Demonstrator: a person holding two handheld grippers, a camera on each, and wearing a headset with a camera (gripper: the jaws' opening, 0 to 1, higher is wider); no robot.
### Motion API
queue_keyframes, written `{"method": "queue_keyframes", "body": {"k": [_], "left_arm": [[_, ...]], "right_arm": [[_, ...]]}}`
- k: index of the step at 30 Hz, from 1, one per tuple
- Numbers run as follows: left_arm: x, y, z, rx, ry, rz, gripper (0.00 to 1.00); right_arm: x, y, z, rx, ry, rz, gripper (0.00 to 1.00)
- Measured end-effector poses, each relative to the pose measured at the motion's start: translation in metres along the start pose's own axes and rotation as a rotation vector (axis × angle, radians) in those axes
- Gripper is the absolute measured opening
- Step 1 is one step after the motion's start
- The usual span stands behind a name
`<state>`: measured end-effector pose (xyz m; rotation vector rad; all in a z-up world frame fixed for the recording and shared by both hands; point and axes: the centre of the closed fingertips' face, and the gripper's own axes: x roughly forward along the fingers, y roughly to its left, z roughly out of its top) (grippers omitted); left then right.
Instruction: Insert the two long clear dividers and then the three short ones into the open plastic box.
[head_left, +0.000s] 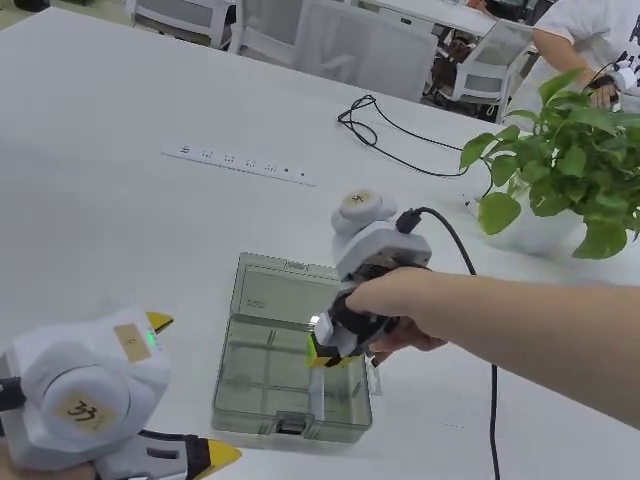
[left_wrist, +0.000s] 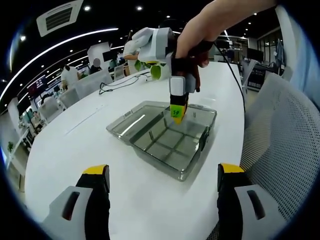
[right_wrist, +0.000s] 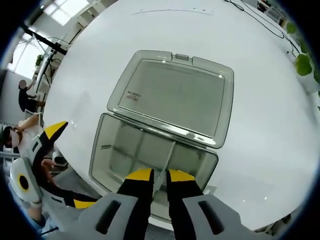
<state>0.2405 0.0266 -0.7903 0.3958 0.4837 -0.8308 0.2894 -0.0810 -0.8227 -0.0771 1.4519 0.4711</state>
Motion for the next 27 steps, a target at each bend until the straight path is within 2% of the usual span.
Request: {"method": "queue_keyframes", "body": {"k": [1, 10, 14, 17, 24, 27], "left_arm": [[0.000, 0.000, 0.000, 0.001, 0.000, -0.001, 0.91], [0.001, -0.001, -0.001, 0.000, 0.004, -0.003, 0.91], [0.001, -0.002, -0.001, -0.002, 0.005, -0.006, 0.91], [0.001, -0.001, -0.001, -0.001, 0.006, -0.006, 0.91], [0.001, -0.002, -0.002, 0.000, 0.008, -0.009, 0.91], [0.001, -0.002, -0.002, -0.002, 0.008, -0.009, 0.91]], "right_arm": [[0.000, 0.001, 0.002, 0.001, -0.011, 0.007, 0.18], [0.002, 0.006, 0.004, -0.007, -0.051, 0.049, 0.40], [0.002, 0.009, 0.008, -0.010, -0.087, 0.064, 0.53], [0.002, 0.013, 0.007, -0.008, -0.091, 0.086, 0.59], [0.000, 0.018, 0.010, -0.008, -0.139, 0.117, 0.71], [-0.003, 0.022, 0.013, -0.047, -0.169, 0.128, 0.77]]}}
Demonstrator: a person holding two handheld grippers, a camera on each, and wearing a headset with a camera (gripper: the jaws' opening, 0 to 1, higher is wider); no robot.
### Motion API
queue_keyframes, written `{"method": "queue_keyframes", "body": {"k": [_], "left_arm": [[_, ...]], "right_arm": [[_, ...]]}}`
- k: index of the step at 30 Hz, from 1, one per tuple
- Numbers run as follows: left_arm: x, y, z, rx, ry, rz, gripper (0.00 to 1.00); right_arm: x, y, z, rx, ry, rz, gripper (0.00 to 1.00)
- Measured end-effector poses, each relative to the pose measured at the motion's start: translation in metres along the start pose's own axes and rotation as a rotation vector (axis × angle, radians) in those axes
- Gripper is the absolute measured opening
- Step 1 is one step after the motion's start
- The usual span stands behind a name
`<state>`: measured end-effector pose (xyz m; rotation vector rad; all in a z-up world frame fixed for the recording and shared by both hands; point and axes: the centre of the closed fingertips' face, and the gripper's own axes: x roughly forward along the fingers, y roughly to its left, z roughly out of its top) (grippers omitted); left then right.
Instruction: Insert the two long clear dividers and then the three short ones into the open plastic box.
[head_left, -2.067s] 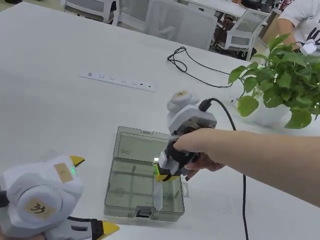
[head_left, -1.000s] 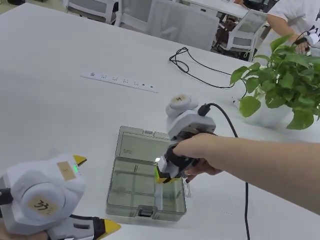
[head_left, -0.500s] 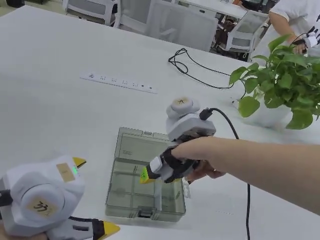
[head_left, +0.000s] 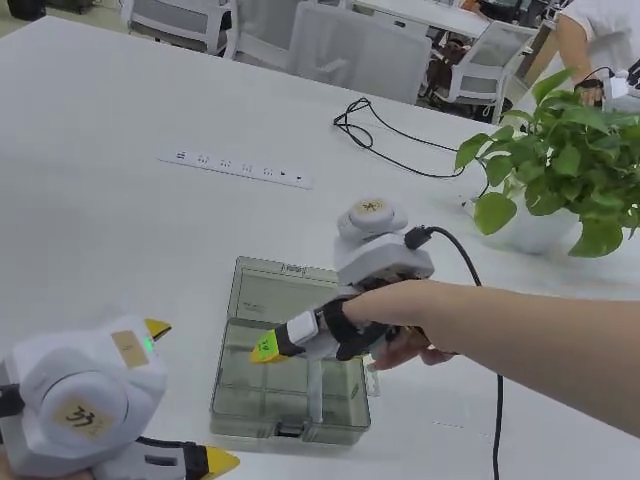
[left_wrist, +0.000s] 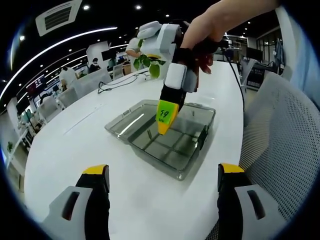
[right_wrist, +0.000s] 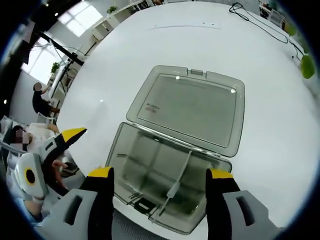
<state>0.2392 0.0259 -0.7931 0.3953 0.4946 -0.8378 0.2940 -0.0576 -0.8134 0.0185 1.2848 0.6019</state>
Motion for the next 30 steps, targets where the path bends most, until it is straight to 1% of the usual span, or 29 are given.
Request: {"method": "queue_keyframes", "body": {"k": [1, 2, 5, 6, 7, 12, 15, 16, 17, 18, 19, 20, 21, 22, 23, 24, 25, 26, 27, 28, 29, 30], "left_arm": [[0.000, 0.000, 0.000, 0.000, 0.000, 0.001, 0.92], [0.000, 0.000, 0.000, -0.001, -0.001, 0.002, 0.92], [0.000, 0.001, 0.000, -0.004, -0.002, 0.004, 0.91], [0.000, 0.001, 0.000, -0.004, -0.001, 0.004, 0.92], [0.000, 0.001, 0.000, -0.004, -0.002, 0.003, 0.92], [0.000, 0.001, 0.000, -0.003, -0.001, 0.005, 0.92], [0.000, 0.001, 0.000, -0.006, -0.003, 0.004, 0.92], [0.000, 0.001, 0.000, -0.005, -0.003, 0.004, 0.92], [0.000, 0.000, 0.001, -0.005, -0.003, 0.003, 0.92], [0.000, 0.000, 0.001, -0.004, -0.003, 0.002, 0.92], [0.000, 0.000, 0.001, -0.004, -0.002, 0.001, 0.92], [0.000, 0.000, 0.001, -0.004, -0.001, 0.001, 0.92], [0.000, -0.001, 0.001, -0.003, -0.001, 0.000, 0.92], [0.000, -0.001, 0.001, -0.002, -0.001, 0.000, 0.92], [0.000, -0.001, 0.001, -0.003, -0.001, -0.001, 0.92], [0.000, -0.001, 0.001, -0.003, 0.000, -0.002, 0.92], [0.000, -0.001, 0.001, -0.002, 0.000, -0.002, 0.92], [0.000, -0.001, 0.001, -0.002, 0.000, -0.003, 0.92], [0.000, -0.001, 0.001, -0.004, 0.000, -0.003, 0.92], [0.000, -0.001, 0.001, -0.005, -0.001, -0.002, 0.92], [0.000, -0.001, 0.001, -0.007, -0.002, -0.001, 0.92], [0.000, -0.001, 0.001, -0.010, -0.004, -0.002, 0.92]], "right_arm": [[-0.001, 0.001, 0.001, 0.005, -0.005, 0.000, 0.78], [-0.002, 0.004, 0.002, 0.001, -0.019, 0.018, 0.79], [-0.008, 0.010, 0.008, -0.007, -0.065, 0.046, 0.83], [-0.010, 0.009, 0.008, -0.001, -0.067, 0.042, 0.85], [-0.012, 0.011, 0.009, -0.007, -0.078, 0.054, 0.85], [-0.022, 0.013, 0.017, -0.011, -0.148, 0.075, 0.91], [-0.029, 0.009, 0.021, -0.030, -0.198, 0.070, 0.97], [-0.030, 0.008, 0.020, -0.032, -0.196, 0.069, 0.98], [-0.033, 0.006, 0.024, -0.037, -0.231, 0.069, 0.99], [-0.034, 0.006, 0.024, -0.045, -0.241, 0.066, 1.00], [-0.036, 0.005, 0.023, -0.053, -0.244, 0.063, 1.00], [-0.038, 0.005, 0.024, -0.063, -0.262, 0.065, 1.00], [-0.038, 0.004, 0.021, -0.063, -0.253, 0.059, 1.00], [-0.040, 0.003, 0.023, -0.079, -0.276, 0.050, 1.00], [-0.041, 0.001, 0.023, -0.083, -0.283, 0.042, 1.00], [-0.043, 0.002, 0.025, -0.094, -0.304, 0.046, 1.00], [-0.044, 0.001, 0.025, -0.094, -0.310, 0.041, 1.00], [-0.047, 0.000, 0.026, -0.094, -0.329, 0.039, 1.00], [-0.049, 0.001, 0.030, -0.107, -0.359, 0.043, 1.00], [-0.051, -0.001, 0.028, -0.113, -0.362, 0.032, 1.00], [-0.054, 0.003, 0.034, -0.156, -0.413, 0.049, 1.00], [-0.056, 0.001, 0.032, -0.181, -0.411, 0.033, 1.00]]}}
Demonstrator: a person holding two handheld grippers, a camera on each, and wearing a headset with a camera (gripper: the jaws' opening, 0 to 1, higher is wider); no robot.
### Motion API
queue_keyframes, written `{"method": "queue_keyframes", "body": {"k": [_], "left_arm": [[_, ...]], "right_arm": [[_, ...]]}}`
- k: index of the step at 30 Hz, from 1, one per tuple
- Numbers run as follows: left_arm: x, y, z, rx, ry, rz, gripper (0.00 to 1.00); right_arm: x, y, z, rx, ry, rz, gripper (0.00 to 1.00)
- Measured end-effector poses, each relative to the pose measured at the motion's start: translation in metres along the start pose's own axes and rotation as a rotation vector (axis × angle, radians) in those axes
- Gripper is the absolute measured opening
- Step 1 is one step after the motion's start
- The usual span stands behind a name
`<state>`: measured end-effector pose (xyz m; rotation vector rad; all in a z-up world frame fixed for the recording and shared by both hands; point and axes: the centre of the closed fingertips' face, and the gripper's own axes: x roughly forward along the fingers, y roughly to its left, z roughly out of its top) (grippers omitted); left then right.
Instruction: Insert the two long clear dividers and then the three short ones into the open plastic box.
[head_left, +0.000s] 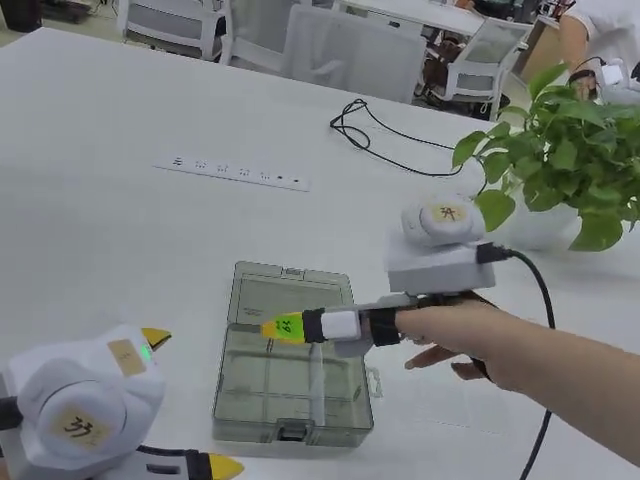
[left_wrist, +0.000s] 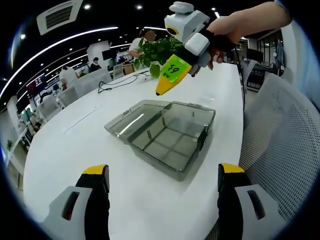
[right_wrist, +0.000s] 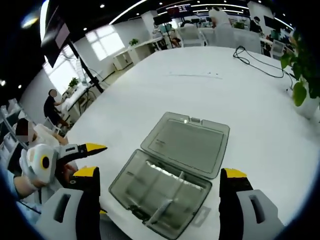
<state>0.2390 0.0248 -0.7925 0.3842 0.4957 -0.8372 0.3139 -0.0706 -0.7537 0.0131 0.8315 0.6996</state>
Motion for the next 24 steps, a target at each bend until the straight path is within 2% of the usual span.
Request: {"method": "queue_keyframes", "body": {"k": [1, 2, 3, 4, 5, 6, 8, 10, 12, 15, 17, 18, 19, 23, 24], "left_arm": [[0.000, 0.000, 0.000, -0.003, -0.002, 0.000, 0.92], [0.000, 0.001, 0.000, -0.005, -0.003, 0.001, 0.92], [0.000, 0.001, 0.001, -0.007, -0.004, 0.002, 0.92], [-0.001, 0.001, 0.001, -0.011, -0.007, 0.002, 0.92], [-0.001, 0.001, 0.001, -0.012, -0.008, 0.003, 0.92], [-0.001, 0.001, 0.001, -0.012, -0.008, 0.004, 0.92], [-0.001, 0.001, 0.002, -0.014, -0.009, 0.005, 0.92], [-0.001, 0.001, 0.002, -0.017, -0.011, 0.005, 0.92], [-0.001, 0.002, 0.002, -0.024, -0.016, 0.006, 0.92], [-0.002, 0.004, 0.003, -0.044, -0.025, 0.006, 0.92], [-0.002, 0.004, 0.004, -0.060, -0.031, 0.006, 0.91], [-0.002, 0.005, 0.004, -0.067, -0.033, 0.006, 0.91], [-0.002, 0.005, 0.004, -0.076, -0.035, 0.005, 0.91], [-0.003, 0.007, 0.006, -0.111, -0.050, 0.004, 0.91], [-0.004, 0.008, 0.005, -0.115, -0.050, 0.004, 0.91]], "right_arm": [[-0.003, -0.003, -0.005, -0.006, 0.014, -0.025, 1.00], [-0.004, 0.000, -0.001, -0.030, -0.020, -0.009, 1.00], [-0.007, -0.001, -0.004, -0.015, -0.010, -0.015, 1.00], [-0.010, -0.001, -0.004, -0.007, -0.028, -0.017, 1.00], [-0.011, -0.001, 0.003, 0.000, -0.075, -0.018, 1.00], [-0.014, -0.002, 0.000, 0.003, -0.067, -0.024, 1.00], [-0.019, -0.002, -0.001, 0.008, -0.087, -0.019, 1.00], [-0.024, -0.003, 0.003, 0.012, -0.136, -0.013, 0.99], [-0.029, -0.008, 0.002, 0.019, -0.147, -0.030, 0.99], [-0.037, -0.012, 0.006, 0.043, -0.210, -0.034, 0.98], [-0.041, -0.019, 0.002, 0.064, -0.210, -0.061, 0.98], [-0.044, -0.020, 0.003, 0.066, -0.236, -0.056, 0.98], [-0.045, -0.022, 0.001, 0.069, -0.230, -0.062, 0.98], [-0.054, -0.029, -0.003, 0.075, -0.287, -0.070, 0.98], [-0.056, -0.033, -0.008, 0.085, -0.281, -0.086, 0.98]]}}
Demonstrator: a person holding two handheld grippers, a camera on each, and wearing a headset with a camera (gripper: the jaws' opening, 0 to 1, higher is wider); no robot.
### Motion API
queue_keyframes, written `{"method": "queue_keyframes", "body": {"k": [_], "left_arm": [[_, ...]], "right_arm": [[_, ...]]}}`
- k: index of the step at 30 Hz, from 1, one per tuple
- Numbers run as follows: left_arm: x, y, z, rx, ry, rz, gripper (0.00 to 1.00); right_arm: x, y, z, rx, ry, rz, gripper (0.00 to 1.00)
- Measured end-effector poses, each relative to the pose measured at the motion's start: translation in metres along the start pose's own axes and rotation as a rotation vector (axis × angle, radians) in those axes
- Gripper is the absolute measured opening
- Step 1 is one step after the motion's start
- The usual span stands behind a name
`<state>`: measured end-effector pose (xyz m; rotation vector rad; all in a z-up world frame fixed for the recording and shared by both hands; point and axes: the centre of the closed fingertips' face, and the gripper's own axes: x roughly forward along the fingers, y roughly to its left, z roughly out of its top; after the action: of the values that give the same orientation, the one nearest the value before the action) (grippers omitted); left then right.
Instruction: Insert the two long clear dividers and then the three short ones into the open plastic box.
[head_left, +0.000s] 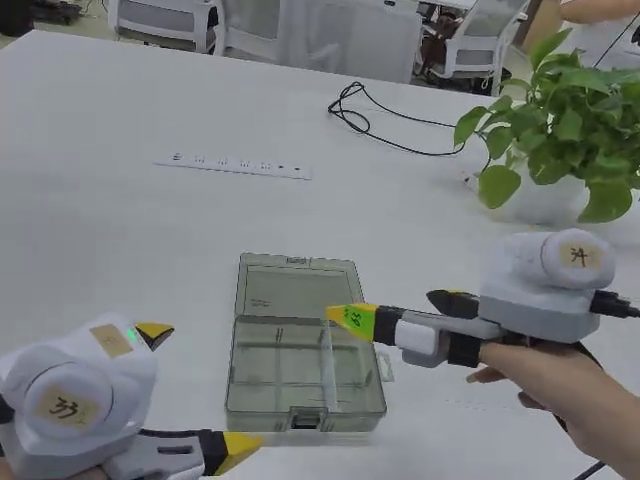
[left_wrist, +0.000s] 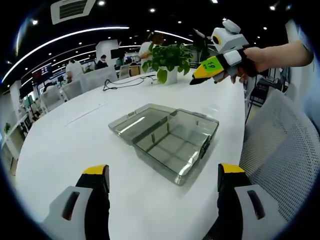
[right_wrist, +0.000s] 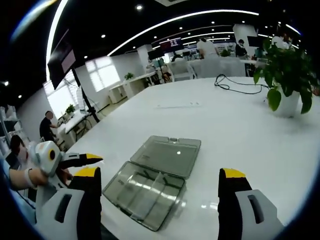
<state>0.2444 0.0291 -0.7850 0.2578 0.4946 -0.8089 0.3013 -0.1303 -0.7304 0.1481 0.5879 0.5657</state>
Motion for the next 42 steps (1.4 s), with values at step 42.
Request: {"method": "queue_keyframes", "body": {"k": [42], "left_arm": [[-0.032, 0.119, -0.089, -0.264, 0.446, 0.304, 0.59]], "right_arm": [[-0.045, -0.012, -0.030, -0.096, -0.145, -0.024, 0.99]]}}
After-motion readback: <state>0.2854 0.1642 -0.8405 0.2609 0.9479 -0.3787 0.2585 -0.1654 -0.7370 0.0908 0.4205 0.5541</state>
